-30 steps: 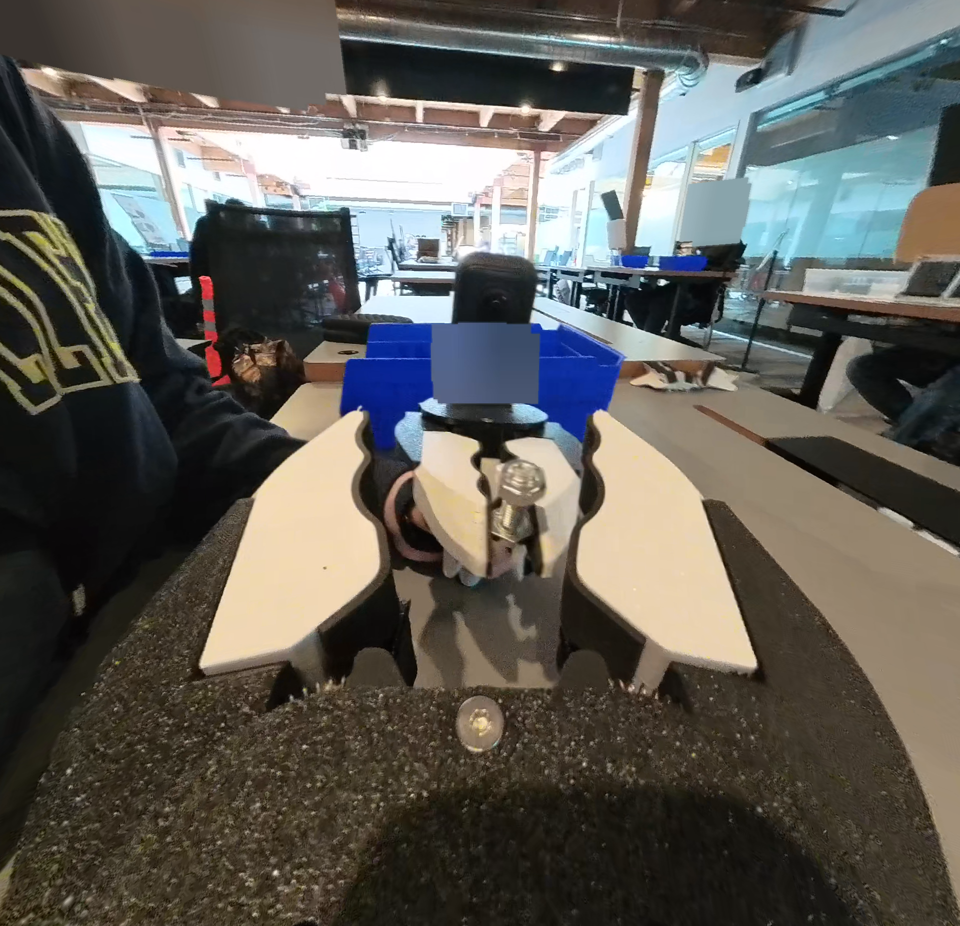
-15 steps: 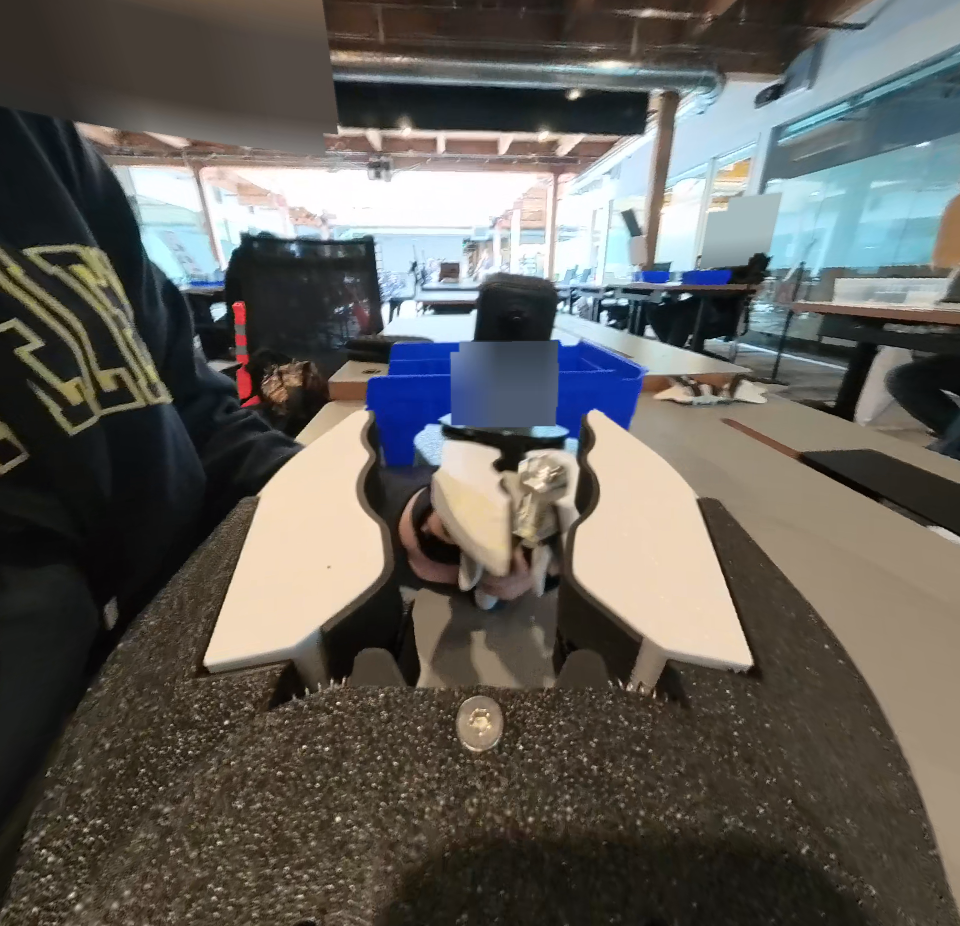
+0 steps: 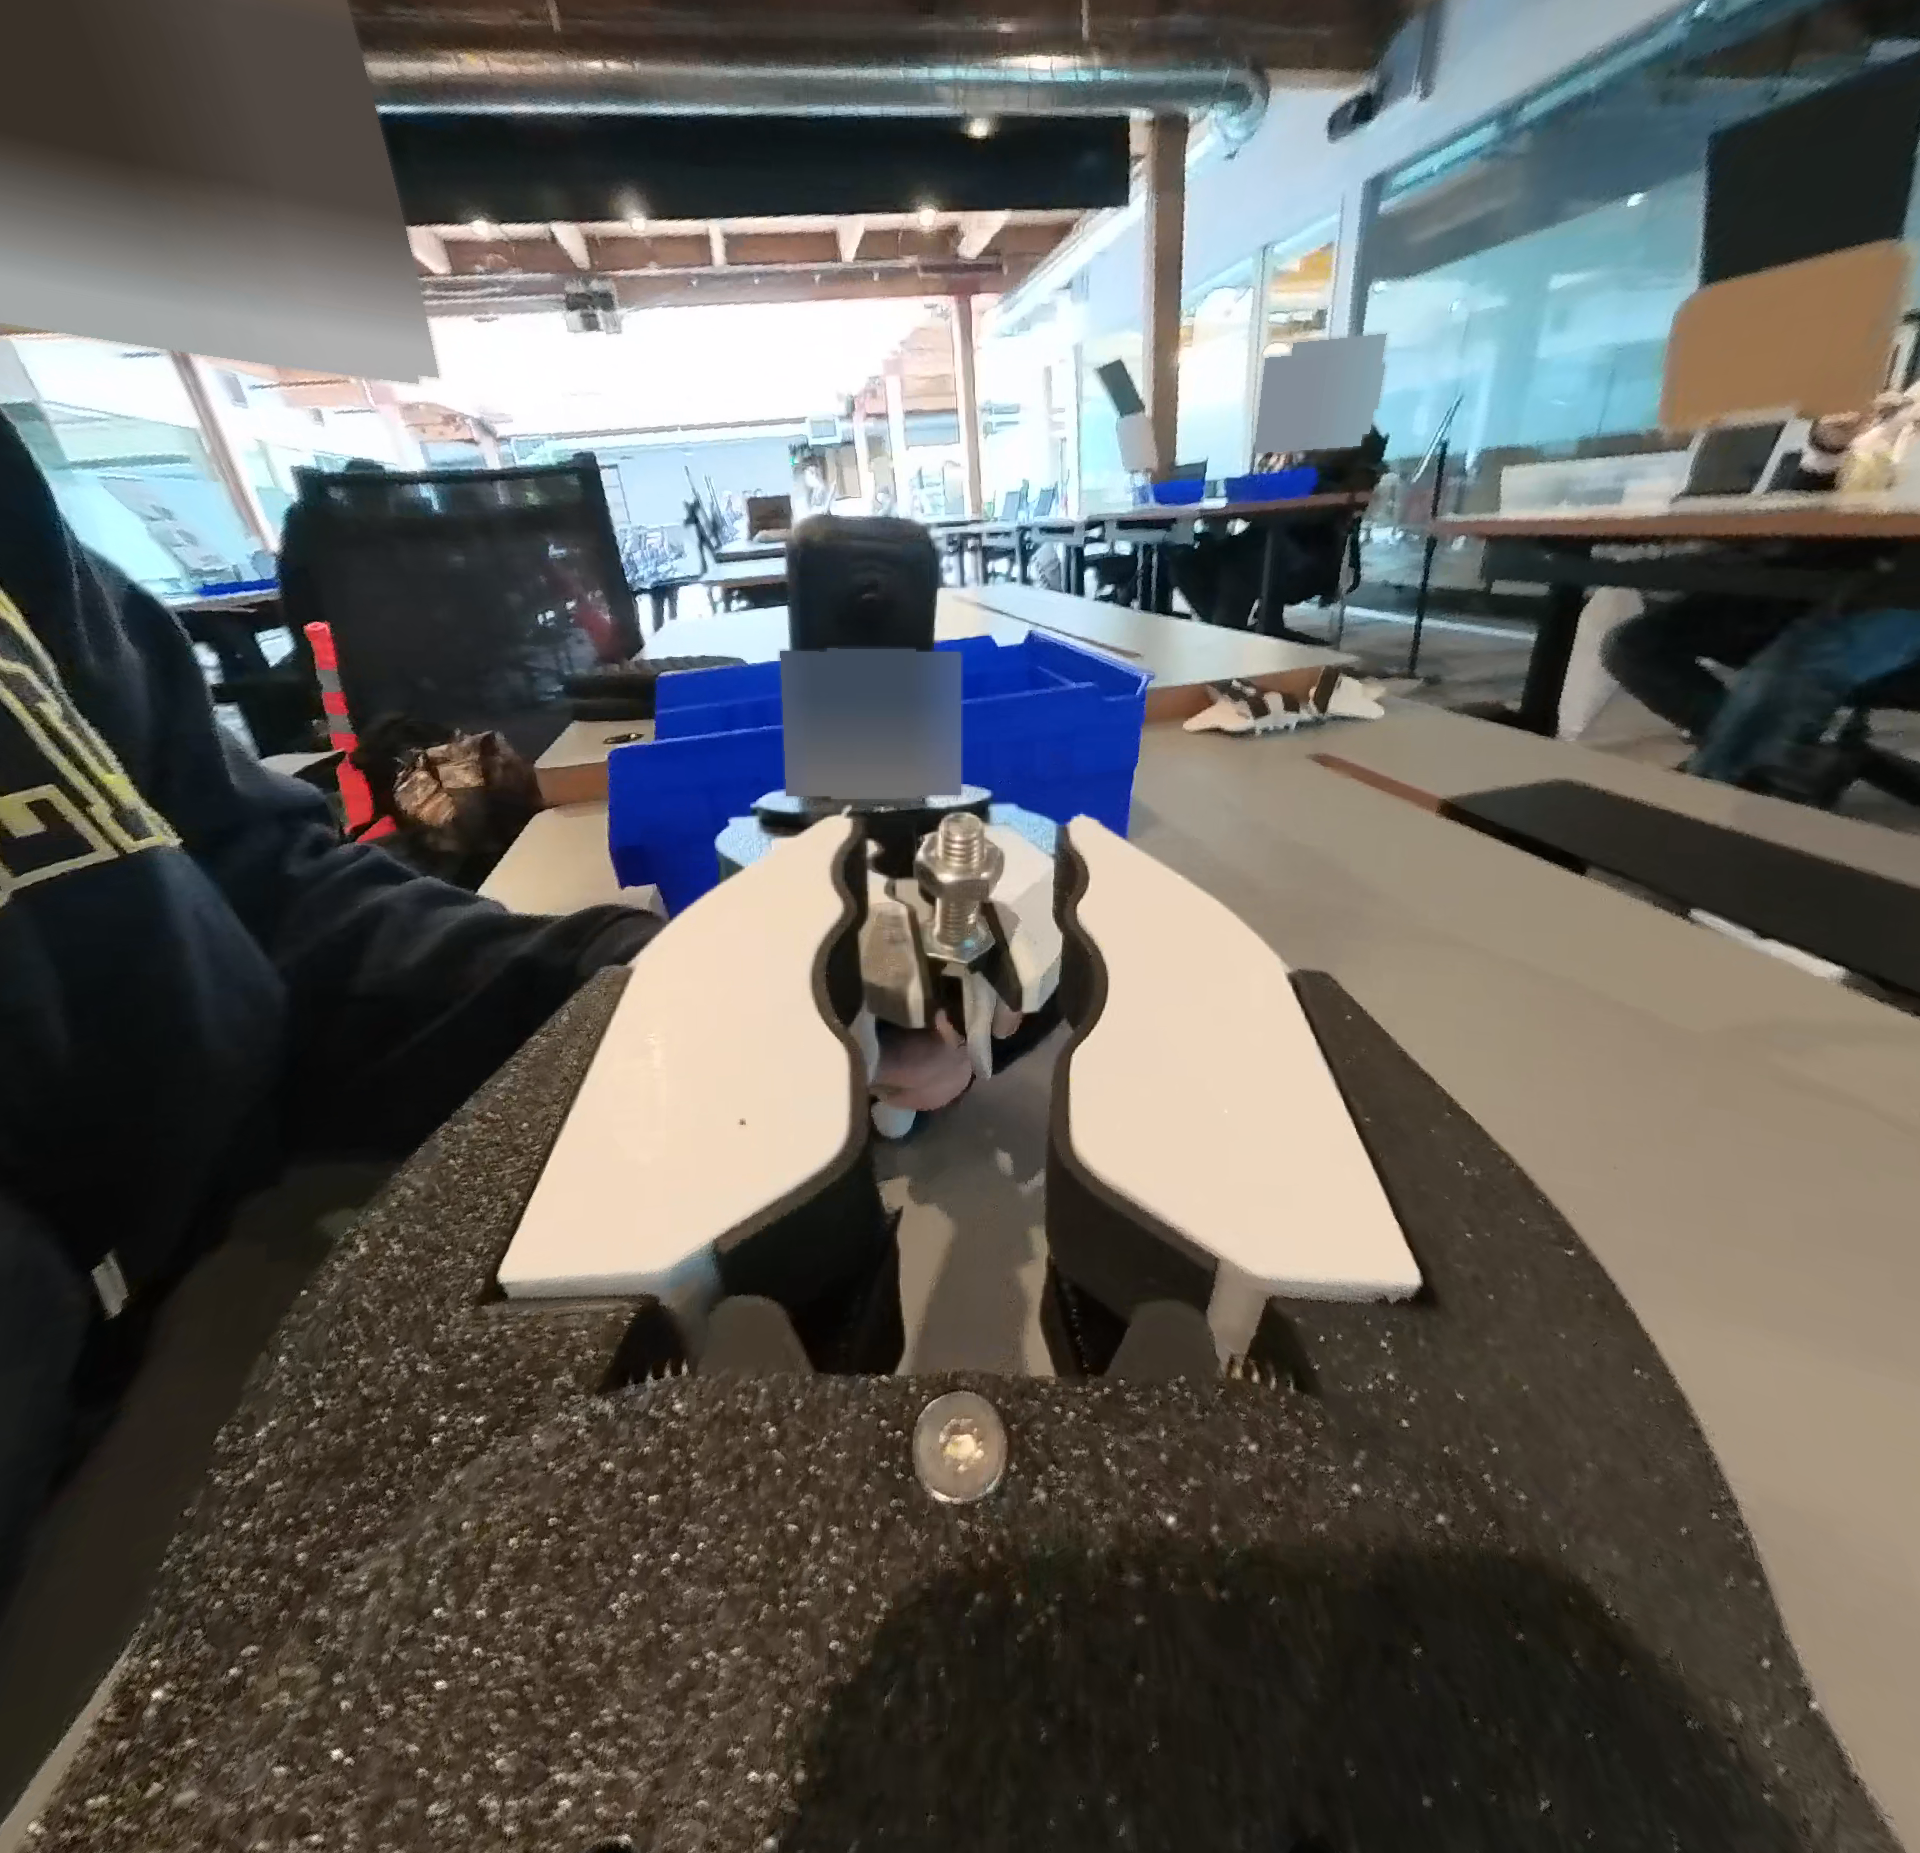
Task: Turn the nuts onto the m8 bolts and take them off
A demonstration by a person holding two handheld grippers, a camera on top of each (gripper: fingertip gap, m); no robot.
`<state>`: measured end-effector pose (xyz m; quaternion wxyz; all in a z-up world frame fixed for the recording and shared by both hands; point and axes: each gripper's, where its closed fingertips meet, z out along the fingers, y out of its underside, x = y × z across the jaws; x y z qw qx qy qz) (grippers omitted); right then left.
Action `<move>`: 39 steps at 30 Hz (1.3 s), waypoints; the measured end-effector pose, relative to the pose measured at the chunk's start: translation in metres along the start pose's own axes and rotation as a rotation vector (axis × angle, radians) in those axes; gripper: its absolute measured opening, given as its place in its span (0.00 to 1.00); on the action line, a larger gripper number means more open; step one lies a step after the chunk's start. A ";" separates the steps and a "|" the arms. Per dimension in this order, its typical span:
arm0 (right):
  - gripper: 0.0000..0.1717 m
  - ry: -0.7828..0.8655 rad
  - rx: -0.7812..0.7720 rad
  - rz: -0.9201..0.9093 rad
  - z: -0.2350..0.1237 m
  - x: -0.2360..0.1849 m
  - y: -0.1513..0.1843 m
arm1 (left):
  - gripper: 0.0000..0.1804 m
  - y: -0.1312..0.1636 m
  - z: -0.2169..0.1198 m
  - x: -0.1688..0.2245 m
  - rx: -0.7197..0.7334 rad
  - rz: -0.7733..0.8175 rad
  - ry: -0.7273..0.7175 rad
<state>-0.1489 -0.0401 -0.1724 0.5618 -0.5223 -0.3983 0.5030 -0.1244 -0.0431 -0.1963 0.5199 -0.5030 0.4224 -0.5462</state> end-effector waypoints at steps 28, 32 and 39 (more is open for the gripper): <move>0.09 0.899 -1.016 -0.045 -0.355 0.161 -0.014 | 0.30 0.005 0.006 -0.006 -0.031 0.031 -0.068; 0.09 0.863 -1.303 0.094 -0.391 0.176 0.025 | 0.30 0.003 0.004 -0.007 -0.017 0.019 -0.073; 0.29 0.967 -1.246 0.181 -0.387 0.190 0.024 | 0.26 0.002 0.000 -0.013 -0.013 -0.017 -0.098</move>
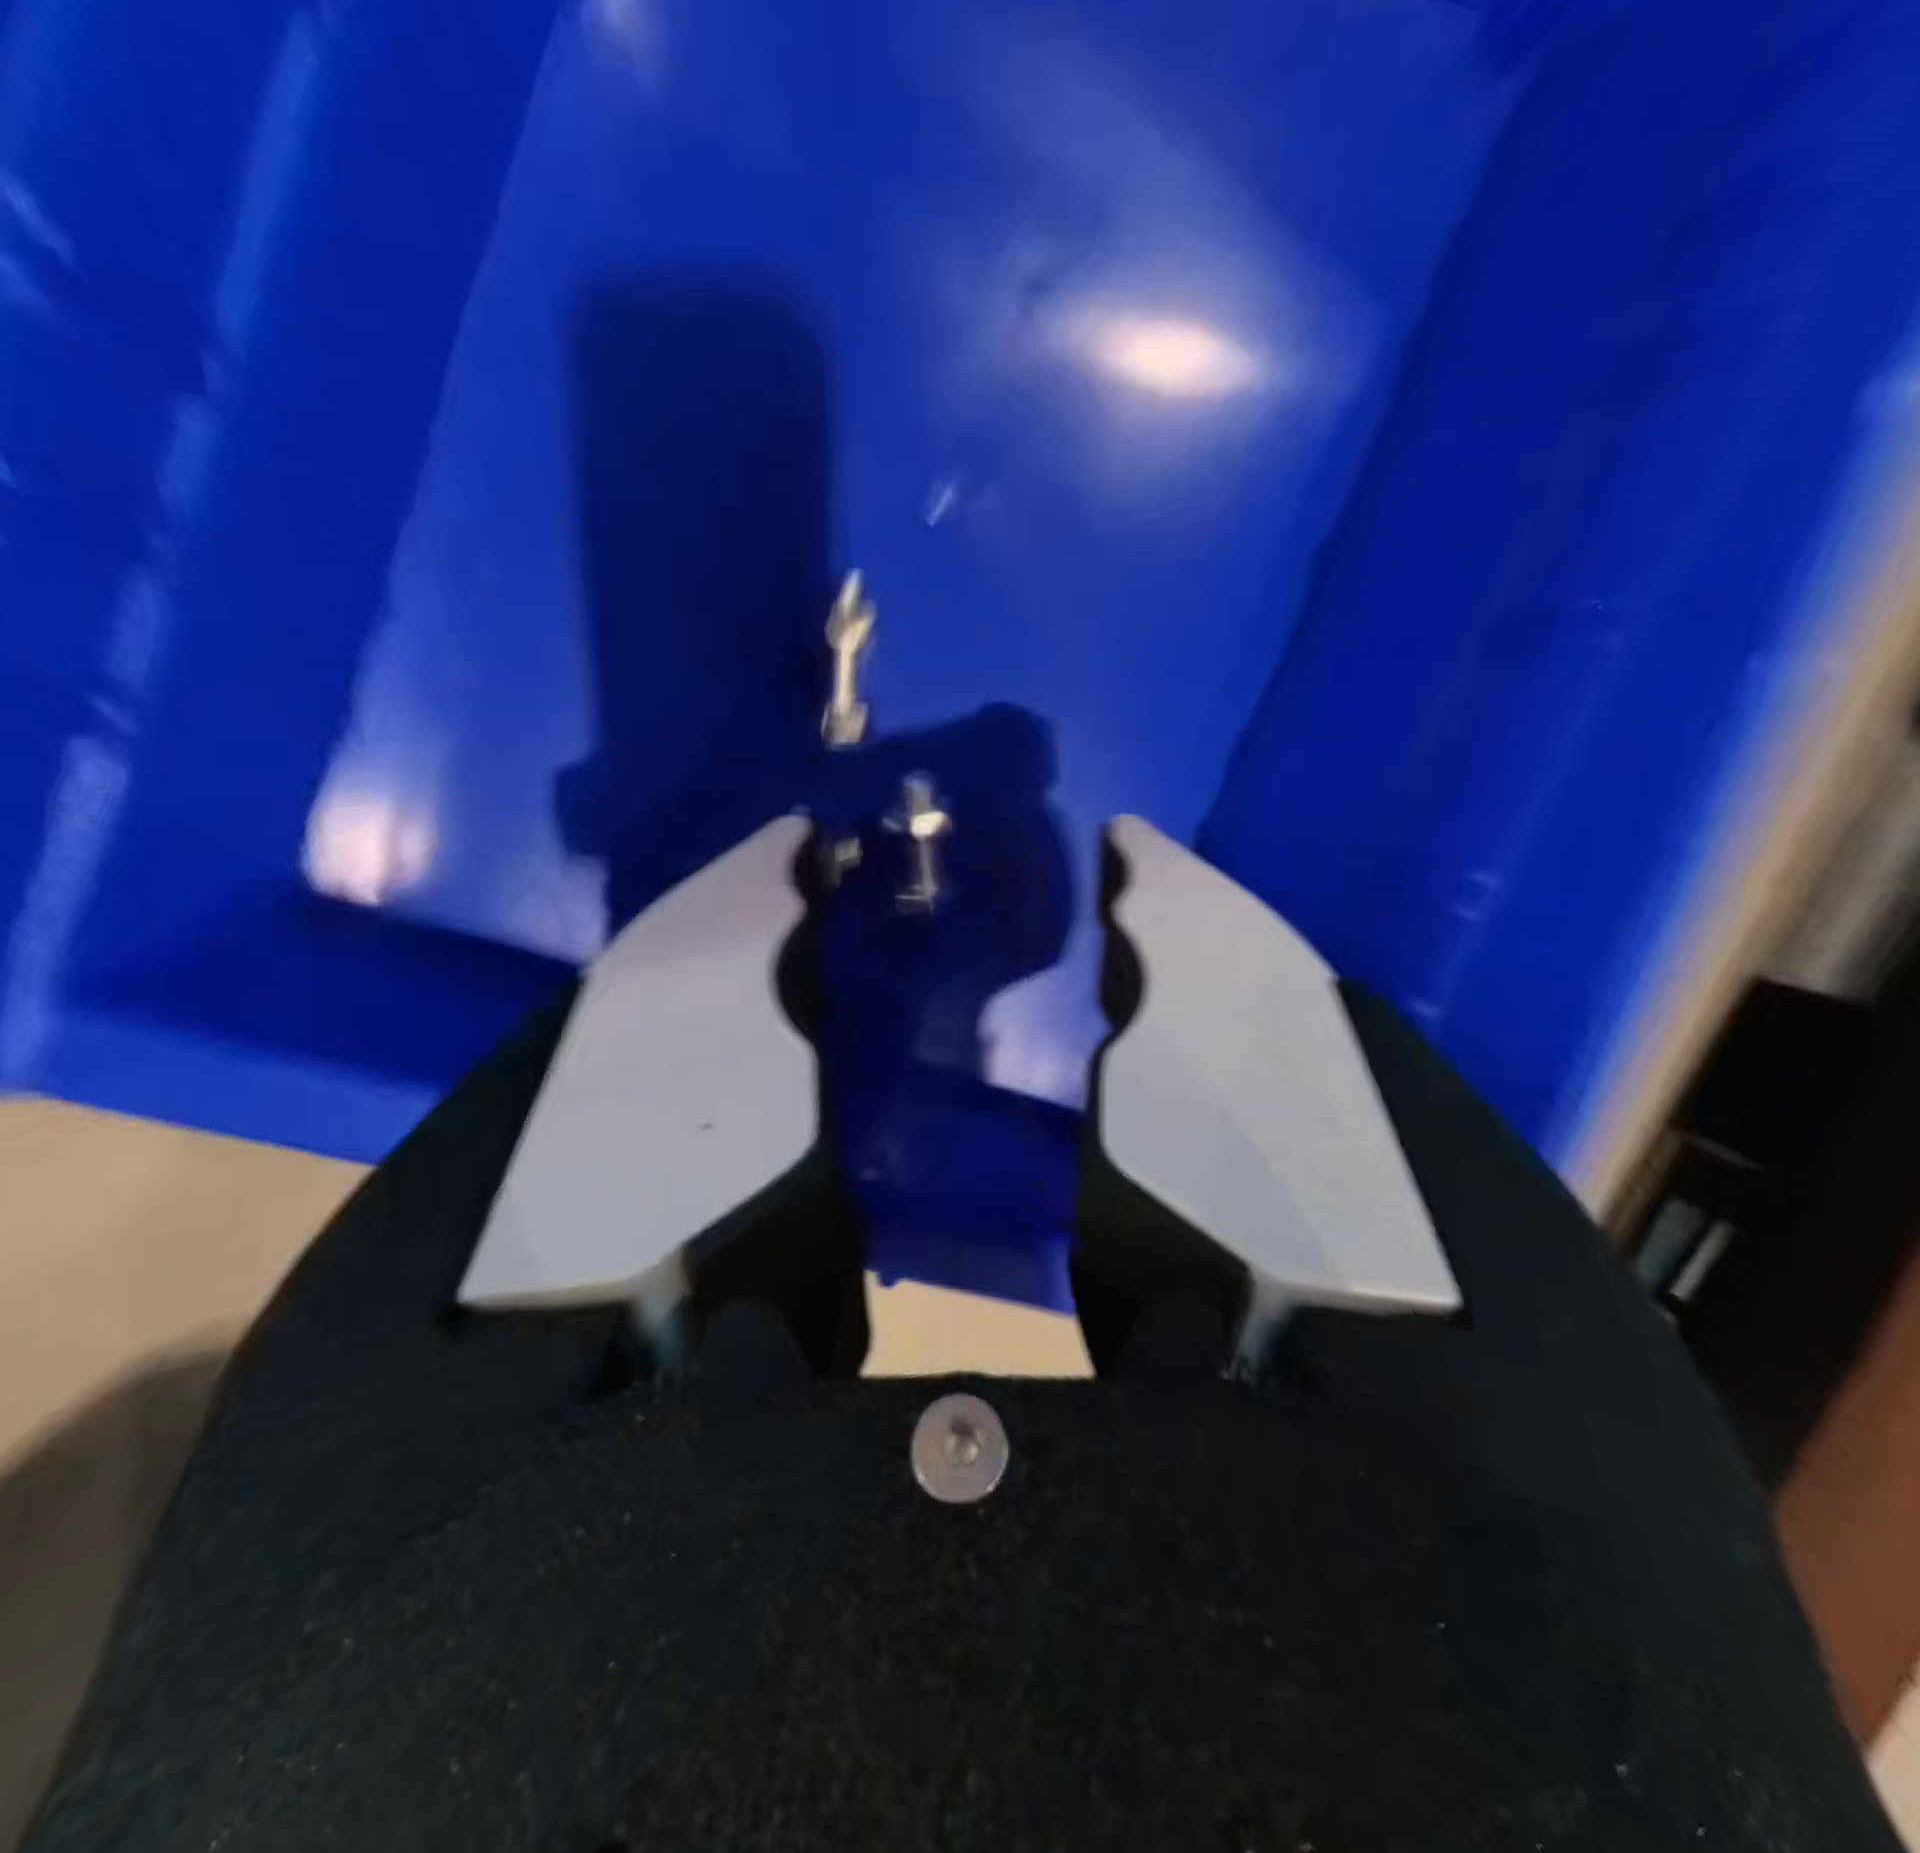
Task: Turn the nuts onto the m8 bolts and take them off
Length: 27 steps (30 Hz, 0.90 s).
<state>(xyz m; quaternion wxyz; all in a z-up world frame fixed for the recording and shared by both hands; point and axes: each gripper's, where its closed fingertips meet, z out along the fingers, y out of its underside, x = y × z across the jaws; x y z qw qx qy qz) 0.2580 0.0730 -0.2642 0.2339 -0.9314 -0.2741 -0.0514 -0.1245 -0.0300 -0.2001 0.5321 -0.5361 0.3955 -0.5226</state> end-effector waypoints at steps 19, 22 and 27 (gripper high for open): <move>0.29 -0.084 1.161 0.140 -0.057 -0.283 -0.224 | 0.16 -0.004 -0.036 -0.056 0.000 0.008 -0.436; 0.28 -0.072 1.216 0.066 -0.057 -0.294 -0.221 | 0.14 -0.005 -0.042 -0.059 0.006 0.012 -0.476; 0.27 -0.026 1.328 0.050 -0.070 -0.292 -0.204 | 0.14 -0.007 -0.044 -0.059 0.011 0.007 -0.491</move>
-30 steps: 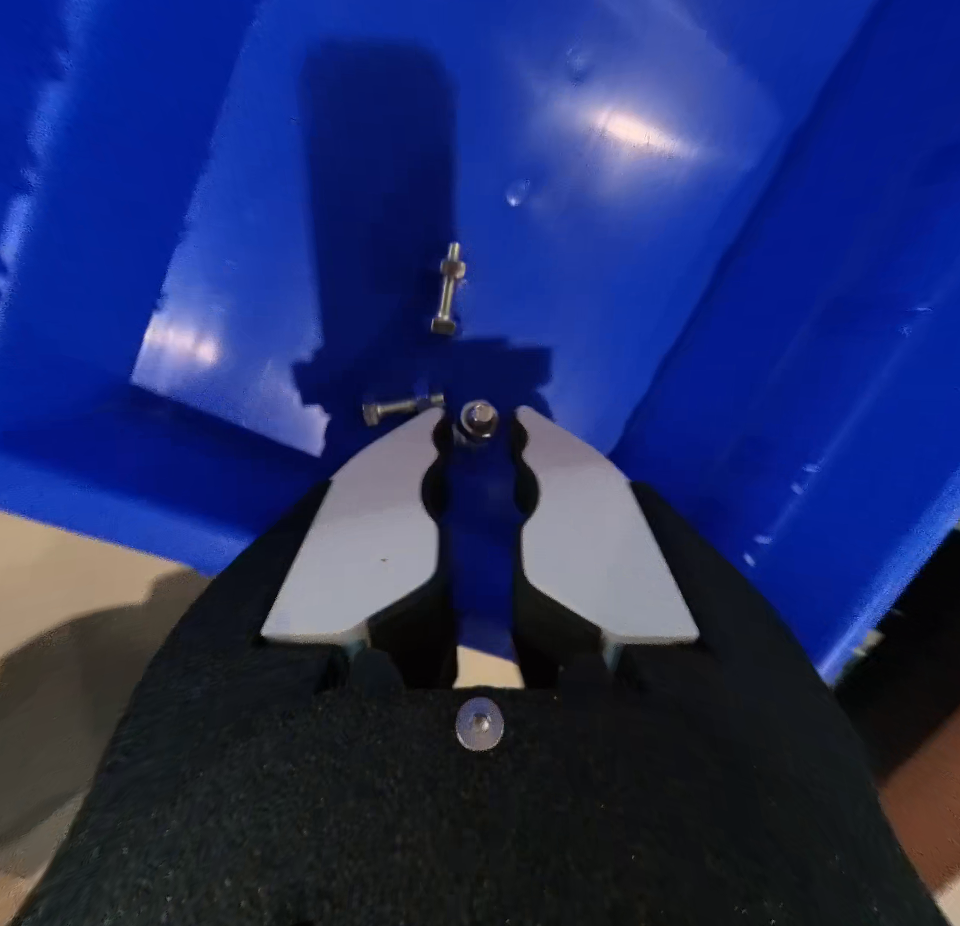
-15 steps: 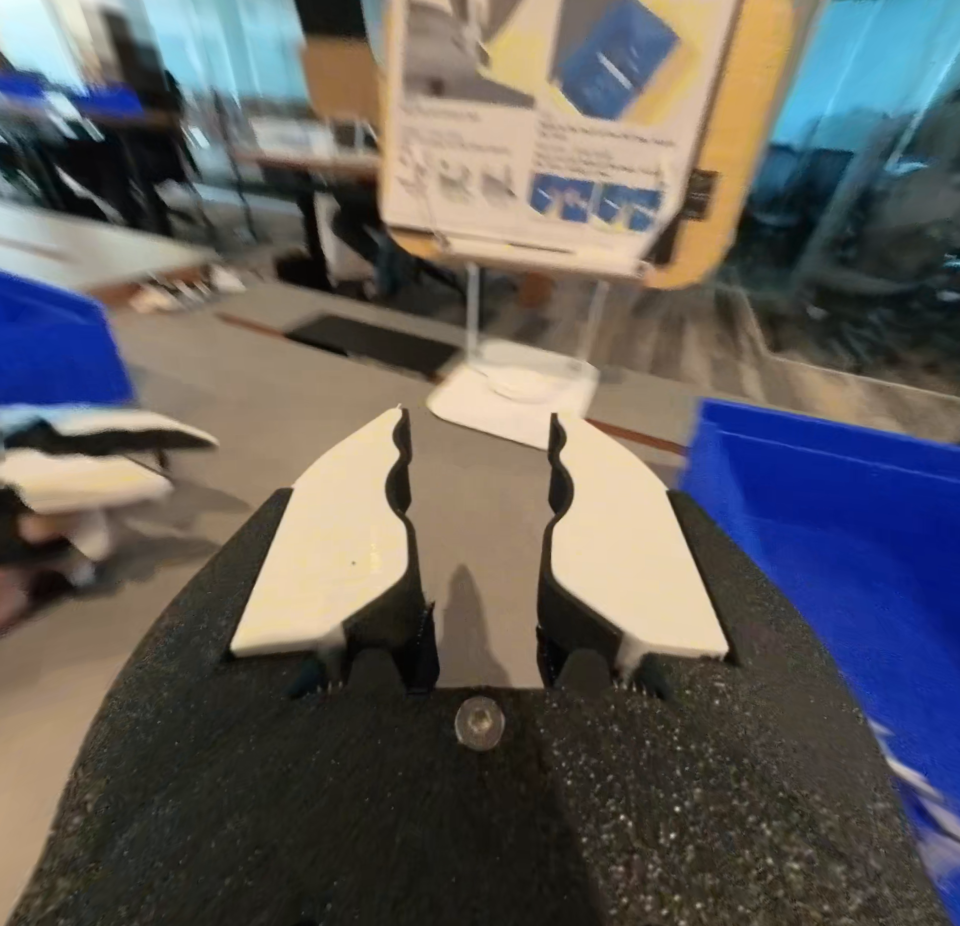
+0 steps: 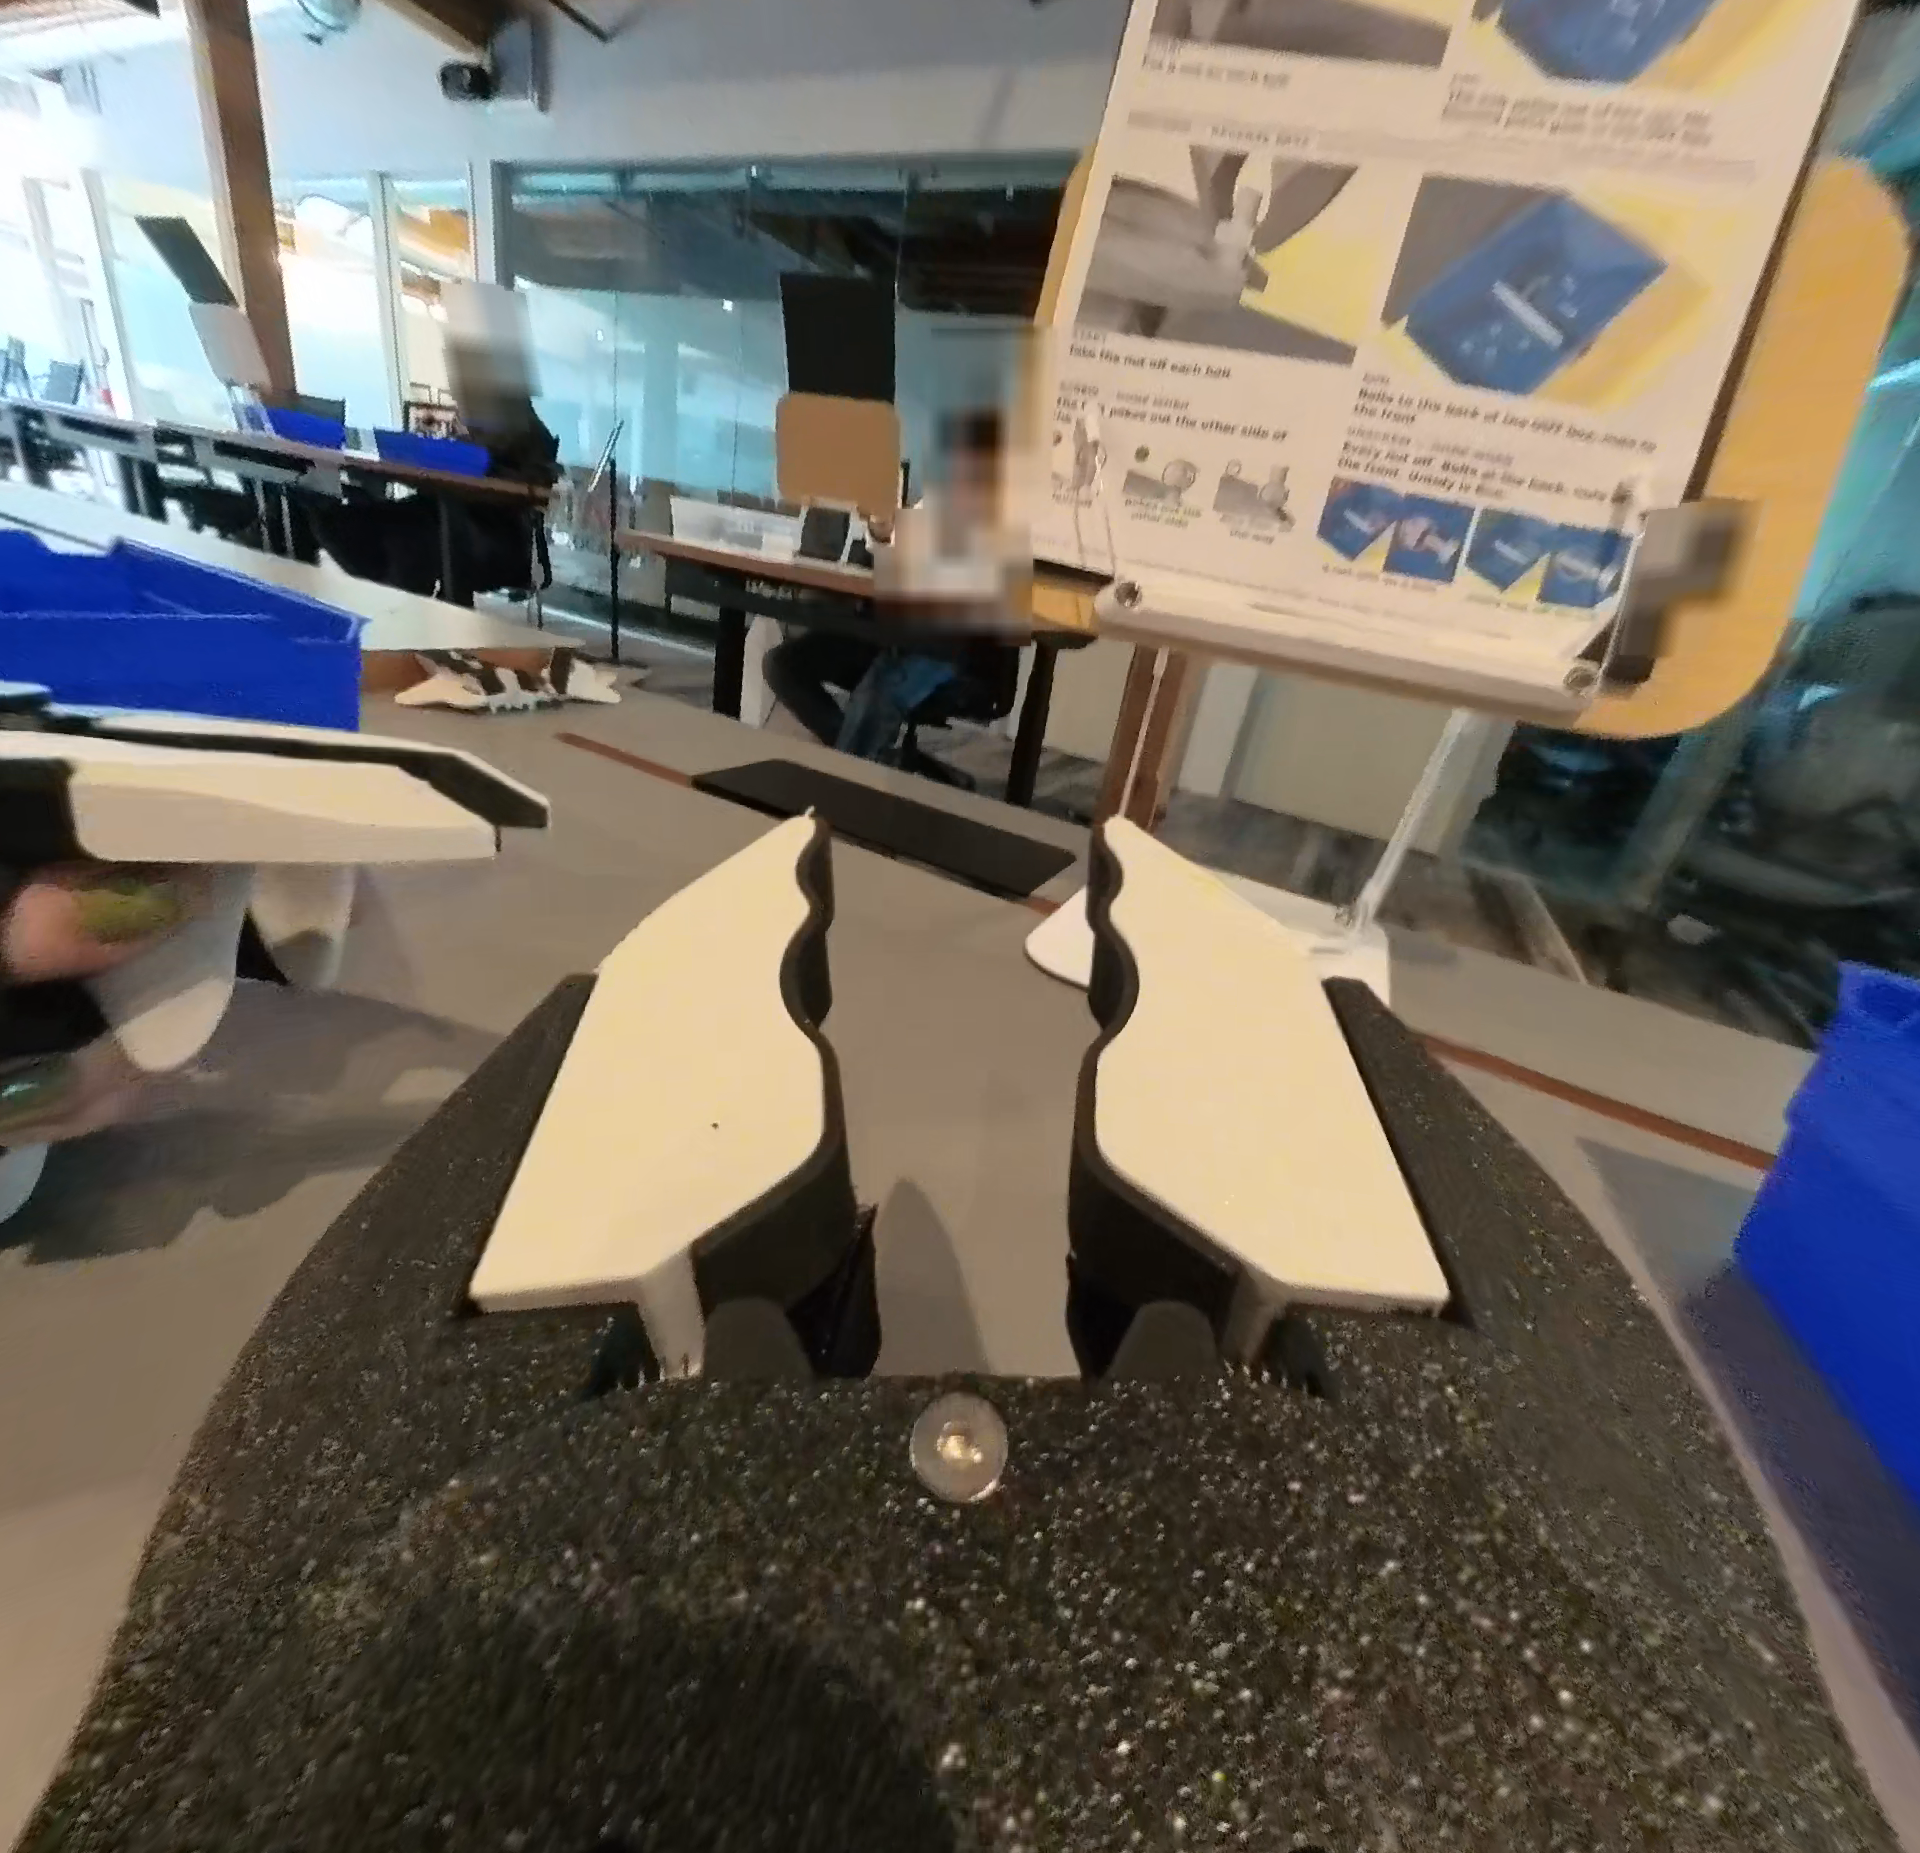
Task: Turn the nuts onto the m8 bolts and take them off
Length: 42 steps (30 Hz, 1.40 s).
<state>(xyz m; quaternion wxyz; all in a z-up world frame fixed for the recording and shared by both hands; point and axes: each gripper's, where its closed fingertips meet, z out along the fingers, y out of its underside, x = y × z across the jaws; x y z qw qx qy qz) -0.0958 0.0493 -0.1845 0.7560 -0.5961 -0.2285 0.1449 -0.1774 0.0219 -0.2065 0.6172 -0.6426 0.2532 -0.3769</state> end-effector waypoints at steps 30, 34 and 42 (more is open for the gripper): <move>0.21 -0.076 -0.047 -0.025 0.001 -0.011 0.015 | 0.17 0.001 -0.264 -0.177 -1.420 -0.506 -0.188; 0.20 -0.081 -0.043 -0.016 0.001 -0.010 0.014 | 0.19 0.027 -0.285 -0.187 -1.618 -0.598 -0.244; 0.19 -0.083 -0.033 -0.009 0.000 -0.010 0.013 | 0.35 0.042 -0.301 -0.201 -1.801 -0.610 -0.420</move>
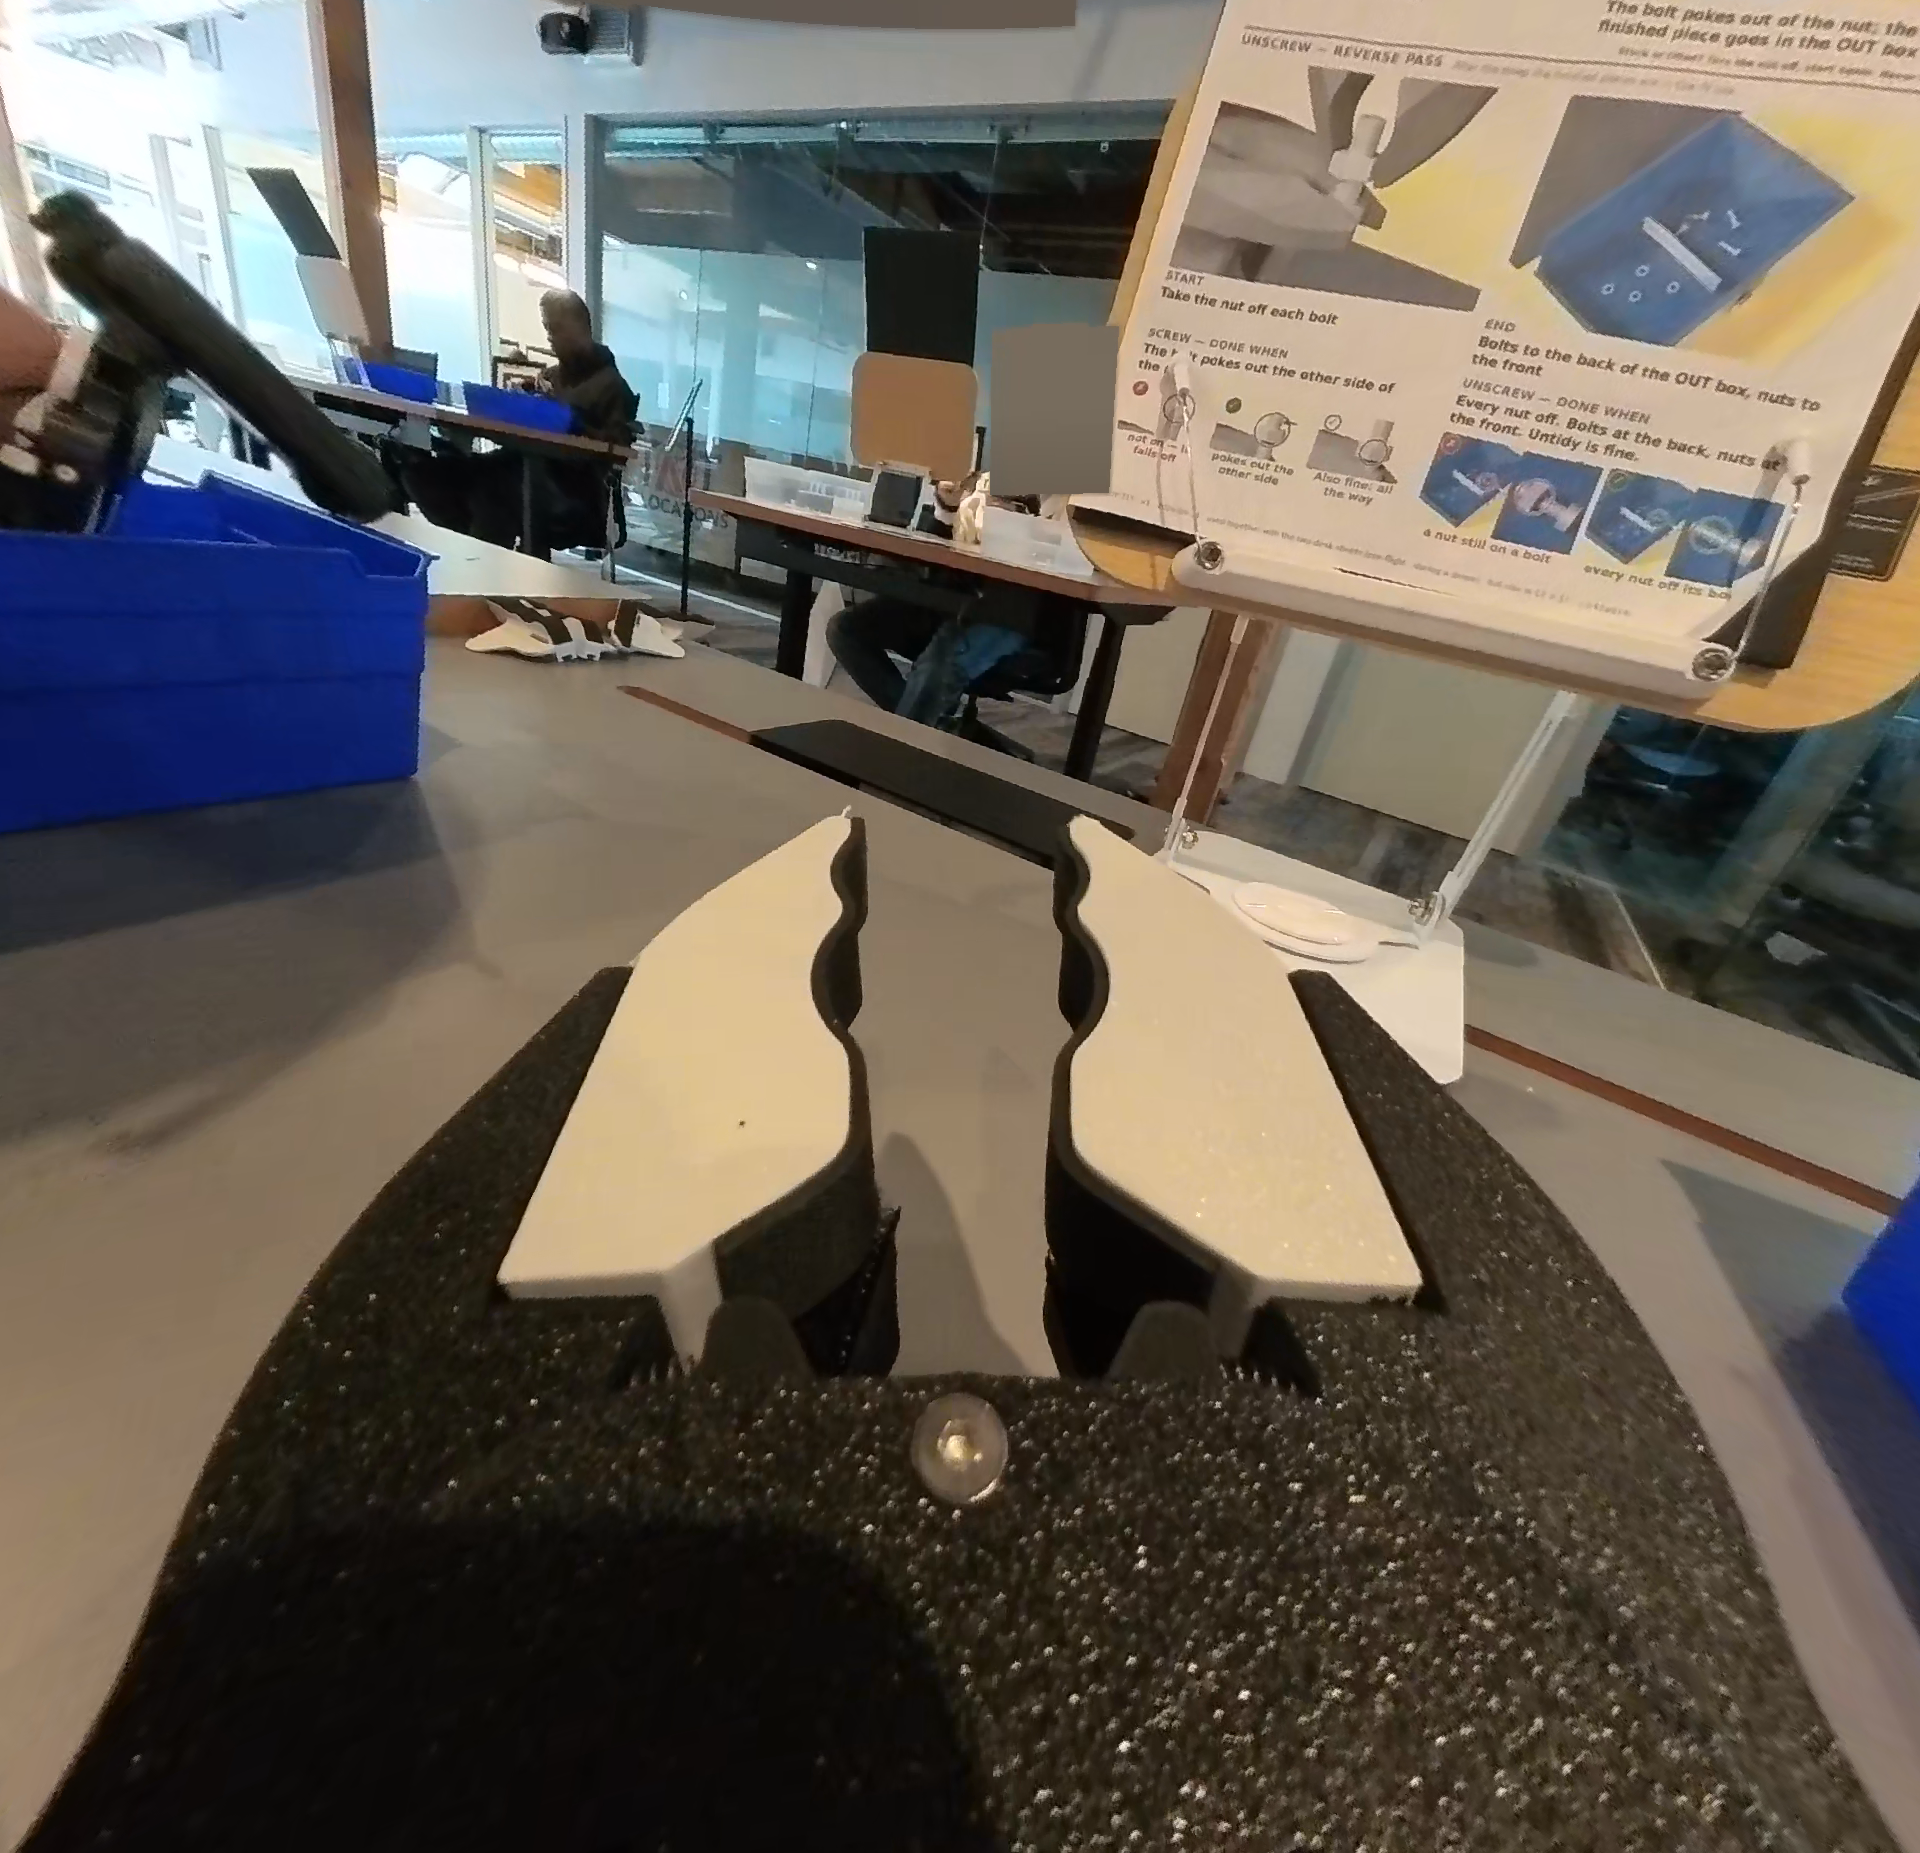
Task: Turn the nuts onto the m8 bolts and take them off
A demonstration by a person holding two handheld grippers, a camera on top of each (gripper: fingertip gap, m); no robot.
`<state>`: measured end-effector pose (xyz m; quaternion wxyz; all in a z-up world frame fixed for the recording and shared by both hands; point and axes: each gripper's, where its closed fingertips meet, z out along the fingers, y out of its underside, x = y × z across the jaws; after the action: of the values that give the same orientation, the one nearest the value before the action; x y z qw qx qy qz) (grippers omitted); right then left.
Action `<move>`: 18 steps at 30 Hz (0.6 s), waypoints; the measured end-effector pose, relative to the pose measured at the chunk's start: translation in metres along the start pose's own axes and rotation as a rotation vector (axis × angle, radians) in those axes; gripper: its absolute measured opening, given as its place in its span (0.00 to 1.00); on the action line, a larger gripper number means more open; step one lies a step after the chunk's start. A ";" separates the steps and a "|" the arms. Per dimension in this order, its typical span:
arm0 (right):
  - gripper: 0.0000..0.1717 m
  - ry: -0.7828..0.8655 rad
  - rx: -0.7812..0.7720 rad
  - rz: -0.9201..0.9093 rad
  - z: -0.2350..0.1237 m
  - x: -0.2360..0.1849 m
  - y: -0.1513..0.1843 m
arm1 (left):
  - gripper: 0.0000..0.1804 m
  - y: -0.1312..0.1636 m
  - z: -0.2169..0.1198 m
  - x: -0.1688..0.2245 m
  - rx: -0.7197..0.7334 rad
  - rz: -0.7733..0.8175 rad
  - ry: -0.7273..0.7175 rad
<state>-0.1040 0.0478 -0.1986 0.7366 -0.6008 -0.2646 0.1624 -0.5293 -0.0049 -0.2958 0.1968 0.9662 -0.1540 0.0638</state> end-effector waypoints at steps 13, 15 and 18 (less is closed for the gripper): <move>0.19 -0.014 0.019 0.018 -0.001 -0.002 -0.003 | 0.34 0.002 0.005 0.006 0.034 -0.015 -0.024; 0.19 -0.014 0.018 0.018 -0.001 -0.002 -0.003 | 0.31 0.003 0.004 0.004 0.025 -0.013 -0.041; 0.19 -0.014 0.019 0.018 -0.001 -0.002 -0.003 | 0.23 0.006 0.003 0.000 0.010 0.004 -0.058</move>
<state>-0.1052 0.0456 -0.1965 0.7390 -0.5950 -0.2628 0.1755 -0.5305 -0.0109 -0.2960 0.1873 0.9683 -0.1613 0.0368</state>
